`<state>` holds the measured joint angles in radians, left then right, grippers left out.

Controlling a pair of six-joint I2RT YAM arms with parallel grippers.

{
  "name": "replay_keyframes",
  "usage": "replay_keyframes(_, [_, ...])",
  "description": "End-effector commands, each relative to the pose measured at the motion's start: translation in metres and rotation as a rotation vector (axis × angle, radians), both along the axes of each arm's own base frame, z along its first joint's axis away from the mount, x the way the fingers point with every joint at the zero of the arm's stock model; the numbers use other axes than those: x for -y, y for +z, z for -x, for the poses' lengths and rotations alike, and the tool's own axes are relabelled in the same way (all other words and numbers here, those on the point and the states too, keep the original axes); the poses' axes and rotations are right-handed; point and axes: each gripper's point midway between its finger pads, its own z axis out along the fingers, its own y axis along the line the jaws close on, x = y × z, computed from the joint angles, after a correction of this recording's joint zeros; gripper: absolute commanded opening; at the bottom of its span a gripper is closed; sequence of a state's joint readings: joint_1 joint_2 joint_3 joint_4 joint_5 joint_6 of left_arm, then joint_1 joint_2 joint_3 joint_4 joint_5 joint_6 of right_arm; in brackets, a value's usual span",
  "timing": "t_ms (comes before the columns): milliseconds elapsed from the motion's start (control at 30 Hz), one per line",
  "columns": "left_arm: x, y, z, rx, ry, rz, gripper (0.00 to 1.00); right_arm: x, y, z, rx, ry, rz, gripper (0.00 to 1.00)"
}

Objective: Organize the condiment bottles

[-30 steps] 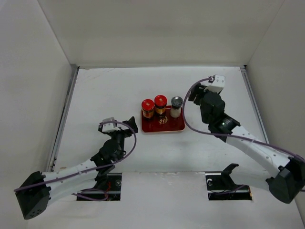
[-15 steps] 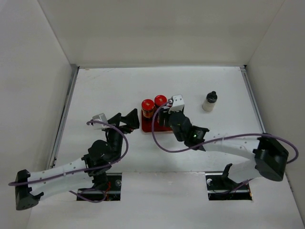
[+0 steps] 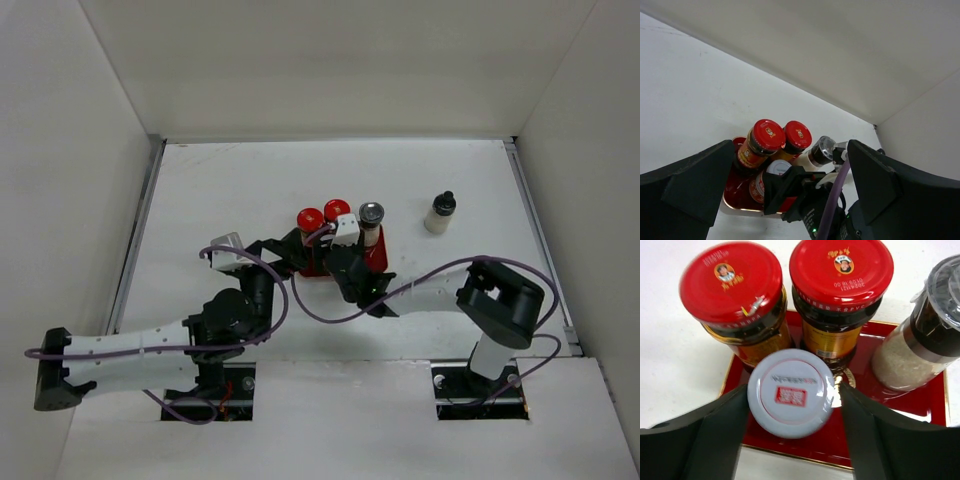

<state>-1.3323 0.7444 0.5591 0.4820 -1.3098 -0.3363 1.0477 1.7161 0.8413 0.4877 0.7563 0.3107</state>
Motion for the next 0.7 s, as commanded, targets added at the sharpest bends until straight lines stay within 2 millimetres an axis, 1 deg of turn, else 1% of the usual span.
replay_keyframes(0, [-0.002, 0.009, 0.000, 0.001, 0.020, 0.024, 1.00, -0.018, 0.059, -0.008, 0.115, -0.038, -0.192, 0.85])
replay_keyframes(33, [-0.004, 0.007, -0.001, 0.000, 0.029, 0.025, 1.00, -0.013, 0.064, -0.005, 0.120, -0.042, -0.200, 0.90])
replay_keyframes(100, [-0.013, 0.003, -0.002, -0.005, 0.052, 0.027, 1.00, 0.000, 0.081, 0.002, 0.134, -0.048, -0.219, 0.95])
replay_keyframes(200, [-0.037, -0.010, -0.006, -0.020, 0.139, 0.021, 1.00, 0.033, 0.109, 0.019, 0.159, -0.060, -0.277, 0.96])
replay_keyframes(233, [-0.044, -0.015, -0.008, -0.020, 0.157, 0.013, 1.00, 0.044, 0.114, 0.021, 0.164, -0.071, -0.294, 0.97])
replay_keyframes(300, [-0.051, -0.027, -0.008, -0.023, 0.166, 0.001, 1.00, 0.084, 0.124, 0.019, 0.186, -0.130, -0.324, 0.97])
replay_keyframes(333, [-0.054, -0.034, -0.009, -0.027, 0.180, -0.012, 1.00, 0.108, 0.127, 0.015, 0.197, -0.179, -0.332, 0.97])
replay_keyframes(400, [-0.059, -0.045, -0.013, -0.034, 0.205, -0.043, 1.00, 0.159, 0.127, 0.002, 0.210, -0.300, -0.358, 0.97])
replay_keyframes(467, [-0.057, -0.057, -0.014, -0.043, 0.205, -0.076, 1.00, 0.205, 0.119, -0.014, 0.182, -0.419, -0.328, 1.00])
replay_keyframes(500, [-0.056, -0.062, -0.016, -0.047, 0.210, -0.089, 1.00, 0.223, 0.114, -0.021, 0.158, -0.469, -0.305, 1.00])
replay_keyframes(600, [-0.055, -0.075, -0.026, -0.059, 0.231, -0.132, 1.00, 0.263, 0.092, -0.042, 0.076, -0.583, -0.210, 1.00])
replay_keyframes(667, [-0.044, -0.078, -0.029, -0.046, 0.166, -0.122, 1.00, 0.275, 0.079, -0.055, 0.037, -0.615, -0.182, 1.00])
